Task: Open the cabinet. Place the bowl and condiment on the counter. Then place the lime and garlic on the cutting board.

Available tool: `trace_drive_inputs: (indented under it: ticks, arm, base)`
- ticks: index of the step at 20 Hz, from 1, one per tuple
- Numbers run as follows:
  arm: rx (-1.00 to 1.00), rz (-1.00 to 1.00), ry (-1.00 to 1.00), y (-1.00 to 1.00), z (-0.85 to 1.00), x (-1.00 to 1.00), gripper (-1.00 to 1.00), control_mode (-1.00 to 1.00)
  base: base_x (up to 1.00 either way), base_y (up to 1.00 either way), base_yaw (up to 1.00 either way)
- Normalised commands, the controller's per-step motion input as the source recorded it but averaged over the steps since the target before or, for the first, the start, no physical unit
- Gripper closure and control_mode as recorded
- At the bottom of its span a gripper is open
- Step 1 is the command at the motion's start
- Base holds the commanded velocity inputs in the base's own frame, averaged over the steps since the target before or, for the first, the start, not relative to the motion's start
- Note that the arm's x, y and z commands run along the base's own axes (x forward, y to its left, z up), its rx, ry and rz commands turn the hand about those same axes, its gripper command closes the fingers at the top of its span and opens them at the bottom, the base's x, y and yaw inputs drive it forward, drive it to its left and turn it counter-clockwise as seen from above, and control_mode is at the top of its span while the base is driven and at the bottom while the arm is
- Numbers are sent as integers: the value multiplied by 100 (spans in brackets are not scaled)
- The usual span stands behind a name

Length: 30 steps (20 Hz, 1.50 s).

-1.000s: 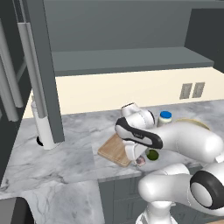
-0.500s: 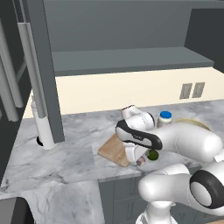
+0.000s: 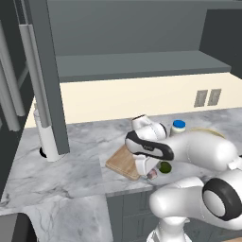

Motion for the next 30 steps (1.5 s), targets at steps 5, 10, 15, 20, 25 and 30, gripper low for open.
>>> trace_drive_inputs:
  ticks: [5, 10, 15, 20, 25, 30]
  arm:
    - [0, 0, 0, 0, -11, 16, -100, -100]
    - [0, 0, 0, 0, -12, 7, -100, -100]
    - [0, 0, 0, 0, -13, 0, -100, -100]
    - [1, 0, 0, -4, -7, 5, -100, -100]
    - [1, 0, 0, -3, -2, 10, -100, -100]
    - [0, 0, 0, 0, -4, 3, -100, -100]
  base:
    - [0, 0, 0]
    - [0, 0, 0]
    - [0, 0, 0]
    - [0, 0, 0]
    - [0, 0, 0]
    - [0, 0, 0]
